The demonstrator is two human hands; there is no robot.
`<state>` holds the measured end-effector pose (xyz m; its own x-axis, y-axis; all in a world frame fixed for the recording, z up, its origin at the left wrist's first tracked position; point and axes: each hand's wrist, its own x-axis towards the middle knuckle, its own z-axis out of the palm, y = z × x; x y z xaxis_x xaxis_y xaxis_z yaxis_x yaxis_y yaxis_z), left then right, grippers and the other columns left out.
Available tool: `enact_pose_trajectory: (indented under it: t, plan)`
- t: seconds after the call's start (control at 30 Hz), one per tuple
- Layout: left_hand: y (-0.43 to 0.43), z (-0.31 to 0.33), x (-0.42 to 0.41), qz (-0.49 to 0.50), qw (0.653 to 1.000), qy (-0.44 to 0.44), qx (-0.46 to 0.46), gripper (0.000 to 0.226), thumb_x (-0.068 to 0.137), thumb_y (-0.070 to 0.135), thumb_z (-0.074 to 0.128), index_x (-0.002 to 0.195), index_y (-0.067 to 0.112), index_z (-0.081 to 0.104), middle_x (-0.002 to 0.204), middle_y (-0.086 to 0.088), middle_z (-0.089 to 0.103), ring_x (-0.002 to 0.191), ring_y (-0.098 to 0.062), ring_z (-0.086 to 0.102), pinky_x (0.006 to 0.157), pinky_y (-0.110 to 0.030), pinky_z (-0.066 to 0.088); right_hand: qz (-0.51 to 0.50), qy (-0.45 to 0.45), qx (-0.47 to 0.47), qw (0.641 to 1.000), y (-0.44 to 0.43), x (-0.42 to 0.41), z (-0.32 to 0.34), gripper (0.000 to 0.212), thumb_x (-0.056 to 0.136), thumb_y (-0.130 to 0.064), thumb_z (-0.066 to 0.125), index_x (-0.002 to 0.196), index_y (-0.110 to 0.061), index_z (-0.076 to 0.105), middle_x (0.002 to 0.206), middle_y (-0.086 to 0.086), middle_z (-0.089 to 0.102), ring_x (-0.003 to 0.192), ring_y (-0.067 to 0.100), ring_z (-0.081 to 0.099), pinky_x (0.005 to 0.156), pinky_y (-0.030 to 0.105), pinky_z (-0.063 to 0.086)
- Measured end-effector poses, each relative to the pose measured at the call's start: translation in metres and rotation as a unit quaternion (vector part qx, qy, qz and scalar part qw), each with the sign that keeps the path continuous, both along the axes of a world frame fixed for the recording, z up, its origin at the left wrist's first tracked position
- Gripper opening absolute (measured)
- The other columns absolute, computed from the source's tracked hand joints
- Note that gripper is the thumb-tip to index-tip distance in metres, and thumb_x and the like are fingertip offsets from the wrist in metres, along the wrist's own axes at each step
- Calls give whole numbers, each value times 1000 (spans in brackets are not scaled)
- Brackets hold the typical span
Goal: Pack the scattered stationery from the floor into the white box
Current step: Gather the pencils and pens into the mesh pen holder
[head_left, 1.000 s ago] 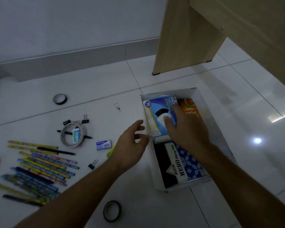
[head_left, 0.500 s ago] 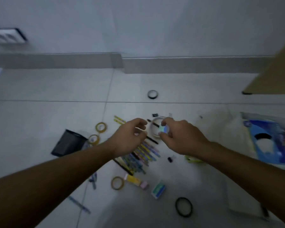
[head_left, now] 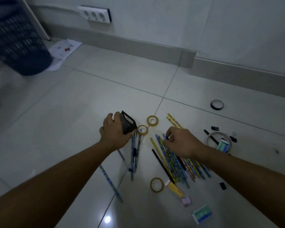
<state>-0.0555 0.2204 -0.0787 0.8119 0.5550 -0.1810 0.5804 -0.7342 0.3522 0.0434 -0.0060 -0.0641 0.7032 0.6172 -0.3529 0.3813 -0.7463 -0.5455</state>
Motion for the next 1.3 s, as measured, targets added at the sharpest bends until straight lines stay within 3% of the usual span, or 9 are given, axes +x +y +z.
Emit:
enact_pose_trajectory:
  t: [0.23,0.33,0.5,0.6,0.7,0.83,0.93,1.17,1.3]
  plan:
    - [12,-15,9,2,1000,0,7,105,76,48,71,149,11,7,136,-21,39,123,-37,41,97,-50,40,-2,11,-1,1000,38,16,-27,41,89,-45,58,119,-17,55,113,6,64,94,18,61,81,31,53]
    - [10,-9,6,22,999,-21,-36,90,73,42,75,141,8,26,128,-19,37,119,-37,41,94,-45,45,-9,-34,-1,999,29,17,-32,50,89,-46,61,124,-12,54,126,14,53,111,25,54,91,33,49]
    - [-24,12,-19,21,952,-239,-190,49,62,29,80,105,23,57,100,4,59,84,-8,59,69,-25,50,-39,-66,-71,995,-13,17,-36,86,78,-64,63,141,-12,35,142,14,34,133,33,29,105,44,36]
    - [-60,12,-50,48,921,-277,-268,65,60,34,82,111,48,43,109,28,54,96,14,55,73,-6,48,-53,-42,-92,993,-34,14,-43,92,75,-69,62,139,-8,35,138,18,38,130,37,36,103,47,42]
    - [-86,-7,-71,97,912,-269,-293,76,63,32,83,120,40,34,119,20,49,107,11,51,86,-12,43,-42,-64,-95,993,-42,7,-54,86,83,-64,56,139,-3,31,138,21,38,129,38,37,100,49,43]
    - [-106,-20,-80,82,914,-261,-300,77,65,23,85,125,29,38,120,16,51,106,17,50,81,0,41,-48,-150,-116,981,-38,-1,-62,83,86,-67,49,137,-4,30,134,20,41,121,36,40,95,45,41]
    - [-116,-25,-81,69,917,-247,-304,80,66,21,85,131,24,38,127,8,50,113,4,51,90,-11,43,-50,-176,-142,973,-34,-2,-65,86,84,-69,50,137,-5,30,132,18,40,119,34,40,90,44,42]
    - [-131,-26,-67,55,906,-264,-328,77,67,8,81,128,27,38,123,8,51,109,16,48,84,-1,41,-14,-145,-87,986,-38,7,-77,27,98,-14,45,115,6,46,117,26,48,106,40,49,83,40,39]
    - [-140,-27,-58,48,893,-284,-346,74,68,2,78,130,18,41,121,12,52,110,15,49,85,-2,41,-40,-142,-69,987,-42,13,-83,18,94,-9,43,108,2,45,111,25,53,97,40,55,72,40,42]
